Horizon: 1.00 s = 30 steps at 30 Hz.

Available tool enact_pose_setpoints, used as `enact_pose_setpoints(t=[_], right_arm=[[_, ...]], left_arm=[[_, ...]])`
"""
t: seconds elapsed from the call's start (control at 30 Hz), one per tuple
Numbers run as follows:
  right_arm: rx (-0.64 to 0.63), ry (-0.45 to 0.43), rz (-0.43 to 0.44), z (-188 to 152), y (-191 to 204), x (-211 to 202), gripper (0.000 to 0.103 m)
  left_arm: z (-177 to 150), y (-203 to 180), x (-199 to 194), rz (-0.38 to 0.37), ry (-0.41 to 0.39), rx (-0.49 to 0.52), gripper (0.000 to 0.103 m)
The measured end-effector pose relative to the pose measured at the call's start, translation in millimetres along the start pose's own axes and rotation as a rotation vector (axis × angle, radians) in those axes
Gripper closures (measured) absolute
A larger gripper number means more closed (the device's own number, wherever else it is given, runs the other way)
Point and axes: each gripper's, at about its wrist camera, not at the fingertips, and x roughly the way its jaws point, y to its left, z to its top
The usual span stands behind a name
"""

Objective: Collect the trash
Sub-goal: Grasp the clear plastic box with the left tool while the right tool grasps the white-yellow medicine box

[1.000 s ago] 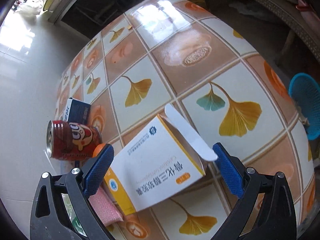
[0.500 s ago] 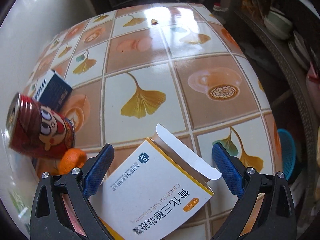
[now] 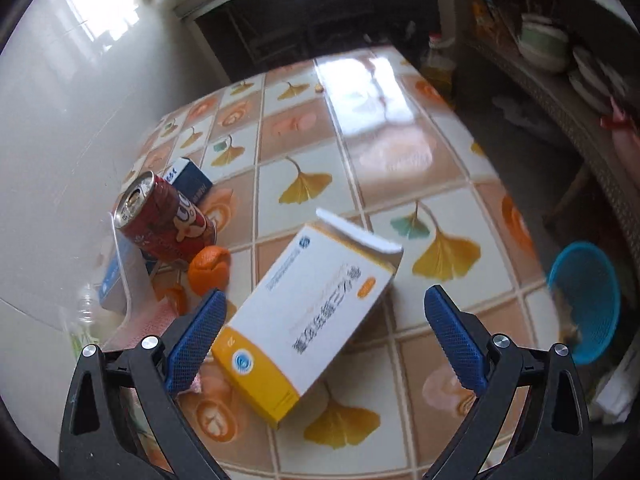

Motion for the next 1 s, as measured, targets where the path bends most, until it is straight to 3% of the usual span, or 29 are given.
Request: enact_pose_setpoints(t=[0.13,0.37,0.53,0.67,0.83,1.0], right_arm=[[0.14,0.089,0.011,-10,-9,31,0.007],[0.064,0.065,-0.099,9,14,48,0.007],[-0.054,0.056,-0.172,12,32,59,0.007],[-0.161,0.034,-0.158,6,35,58,0.01],[-0.242,0.003,-0.136,-7,24,44,0.015],[-0.297,-0.033,-0.074,-15,12,26,0.015]], left_arm=[[2,3,0,0.008,0.012,-0.014,0.006],[8,7,-14,0.094,-0.024,0.001,0.006],[21,5,-12,0.201,-0.025,0.094,0.006],[34,3,-5,0.221,-0.024,0.145,0.006],[50,-4,21,0.214,0.023,0.21,0.014],[57,-18,59,0.289,0.08,0.355,0.022]])
